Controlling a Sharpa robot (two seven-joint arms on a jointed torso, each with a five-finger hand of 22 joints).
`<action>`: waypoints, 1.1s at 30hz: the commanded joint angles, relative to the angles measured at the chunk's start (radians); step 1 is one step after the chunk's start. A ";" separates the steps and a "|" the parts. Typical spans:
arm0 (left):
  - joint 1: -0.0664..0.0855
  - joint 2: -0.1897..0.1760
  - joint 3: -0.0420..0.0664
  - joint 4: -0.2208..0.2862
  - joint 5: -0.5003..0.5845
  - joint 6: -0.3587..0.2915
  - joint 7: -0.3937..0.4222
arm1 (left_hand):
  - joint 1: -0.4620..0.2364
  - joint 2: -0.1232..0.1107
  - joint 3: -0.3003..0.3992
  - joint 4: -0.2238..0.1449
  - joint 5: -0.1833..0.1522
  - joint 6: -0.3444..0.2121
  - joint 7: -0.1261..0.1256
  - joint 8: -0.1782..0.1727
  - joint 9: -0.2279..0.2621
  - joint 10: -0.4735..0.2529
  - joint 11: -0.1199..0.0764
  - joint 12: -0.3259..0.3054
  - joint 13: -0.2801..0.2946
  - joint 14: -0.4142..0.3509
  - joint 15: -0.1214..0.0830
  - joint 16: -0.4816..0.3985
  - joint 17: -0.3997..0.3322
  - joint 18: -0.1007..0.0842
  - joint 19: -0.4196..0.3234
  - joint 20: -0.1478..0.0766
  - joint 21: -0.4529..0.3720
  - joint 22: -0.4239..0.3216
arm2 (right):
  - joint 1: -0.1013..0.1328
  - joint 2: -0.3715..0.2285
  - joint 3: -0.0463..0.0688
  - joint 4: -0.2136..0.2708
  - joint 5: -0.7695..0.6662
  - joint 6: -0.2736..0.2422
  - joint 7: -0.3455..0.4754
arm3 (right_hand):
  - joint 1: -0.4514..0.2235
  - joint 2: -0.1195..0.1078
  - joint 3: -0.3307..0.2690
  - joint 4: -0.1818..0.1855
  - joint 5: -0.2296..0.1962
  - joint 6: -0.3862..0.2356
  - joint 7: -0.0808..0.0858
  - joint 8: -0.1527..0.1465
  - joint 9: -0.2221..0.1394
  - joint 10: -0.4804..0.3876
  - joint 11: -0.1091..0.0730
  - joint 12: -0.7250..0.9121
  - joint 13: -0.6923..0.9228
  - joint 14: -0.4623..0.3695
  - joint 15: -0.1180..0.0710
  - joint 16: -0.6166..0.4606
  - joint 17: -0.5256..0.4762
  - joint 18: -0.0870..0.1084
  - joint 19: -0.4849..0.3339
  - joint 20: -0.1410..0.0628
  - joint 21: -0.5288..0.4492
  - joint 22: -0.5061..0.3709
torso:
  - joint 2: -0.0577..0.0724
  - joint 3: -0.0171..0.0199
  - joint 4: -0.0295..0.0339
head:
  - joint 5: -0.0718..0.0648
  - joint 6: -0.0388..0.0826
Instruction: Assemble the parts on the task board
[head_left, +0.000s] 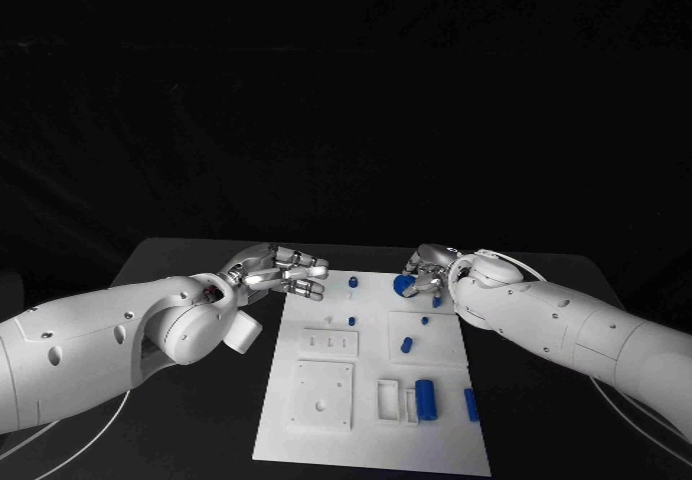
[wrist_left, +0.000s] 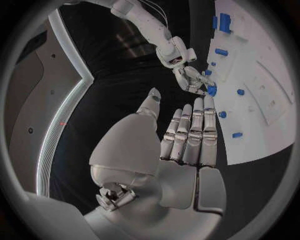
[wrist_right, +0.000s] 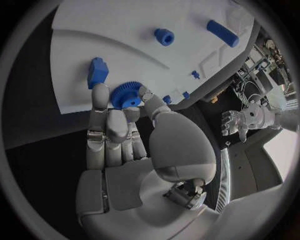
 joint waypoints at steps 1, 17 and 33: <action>0.001 0.001 0.001 0.001 -0.002 0.014 0.005 | -0.005 0.000 0.000 0.006 -0.006 -0.008 0.000 -0.002 0.000 -0.007 0.002 -0.003 0.001 -0.001 -0.001 0.001 0.000 -0.002 -0.002 -0.003 -0.006 -0.001 | -0.010 0.000 -0.006 -0.002 -0.040 0.050 -0.034 | -0.018 0.001 0.079 -0.018 -0.003 0.028 0.008 0.003 0.003 -0.004 0.001 0.008 0.004 0.003 0.004 0.005 0.003 0.008 0.033 0.009 0.008 0.007 | 0.000 0.0004 -0.0004 | -0.001 0.000; -0.001 0.014 0.000 -0.015 -0.002 0.018 0.005 | -0.004 0.004 0.001 0.006 -0.006 -0.005 0.000 -0.002 0.000 -0.006 0.002 -0.003 0.001 -0.001 -0.001 0.001 0.000 -0.002 -0.002 -0.003 -0.006 -0.001 | -0.010 0.003 -0.006 0.000 -0.058 0.023 -0.039 | -0.024 0.002 0.251 -0.025 -0.033 0.100 -0.003 0.003 0.005 -0.001 -0.007 0.021 0.015 0.005 0.000 0.015 0.009 0.005 0.028 0.005 0.027 0.041 | 0.000 0.0005 0.0019 | -0.005 -0.004; -0.001 0.008 -0.001 -0.010 -0.002 0.014 0.004 | -0.005 0.005 -0.001 0.005 -0.006 -0.003 0.000 -0.001 0.000 -0.005 0.001 -0.003 0.001 -0.002 -0.001 0.001 0.000 -0.002 -0.002 -0.003 -0.006 -0.001 | -0.006 -0.004 -0.006 0.025 -0.053 -0.019 -0.044 | -0.027 0.002 0.238 -0.016 -0.021 0.104 -0.006 0.003 0.005 0.014 -0.009 0.046 0.037 0.006 -0.002 0.028 0.016 0.002 0.036 0.003 0.056 0.057 | 0.000 -0.0008 -0.0009 | -0.002 0.000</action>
